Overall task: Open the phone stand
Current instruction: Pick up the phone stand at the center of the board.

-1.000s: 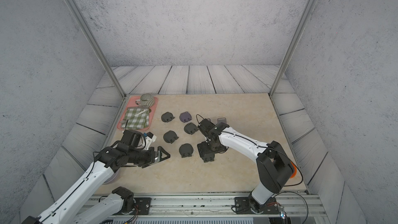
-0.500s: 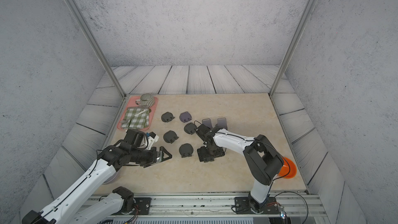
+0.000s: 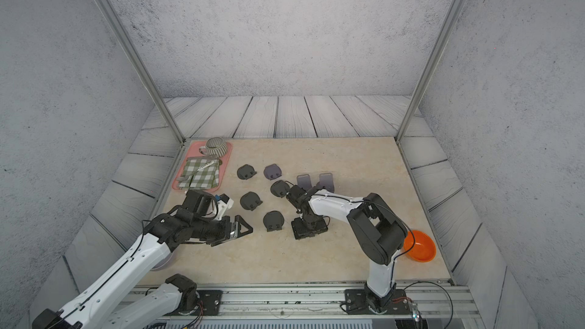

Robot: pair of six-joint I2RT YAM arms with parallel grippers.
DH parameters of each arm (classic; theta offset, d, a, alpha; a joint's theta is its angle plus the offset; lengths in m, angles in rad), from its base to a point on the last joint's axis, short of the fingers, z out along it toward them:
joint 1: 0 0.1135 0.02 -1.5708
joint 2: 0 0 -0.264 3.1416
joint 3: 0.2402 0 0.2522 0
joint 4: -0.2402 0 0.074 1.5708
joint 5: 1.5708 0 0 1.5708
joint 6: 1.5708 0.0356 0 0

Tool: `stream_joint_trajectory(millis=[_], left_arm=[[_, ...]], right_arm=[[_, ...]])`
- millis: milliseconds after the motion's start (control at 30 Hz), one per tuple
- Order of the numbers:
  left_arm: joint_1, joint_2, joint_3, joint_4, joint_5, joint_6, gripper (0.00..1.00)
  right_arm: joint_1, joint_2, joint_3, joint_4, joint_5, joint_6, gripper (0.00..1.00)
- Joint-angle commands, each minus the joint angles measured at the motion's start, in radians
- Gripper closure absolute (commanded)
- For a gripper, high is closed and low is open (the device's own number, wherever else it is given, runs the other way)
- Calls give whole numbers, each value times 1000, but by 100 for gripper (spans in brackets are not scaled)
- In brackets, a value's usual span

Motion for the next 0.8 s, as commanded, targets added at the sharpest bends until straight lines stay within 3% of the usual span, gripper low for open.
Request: stream_joint_trajectory(millis=[0,200,767], left_arm=[[-4,-11,10,-21,0,10,2],[-4,-3,17,-22,-1,10,1],[-9,87,52,93,22,-28,2]], right_arm=[[3,20,15,-2,-3,-5,27],[3,16,21,-5,-6,-11,39],[3,-127,120,-125,-40,-31,41]])
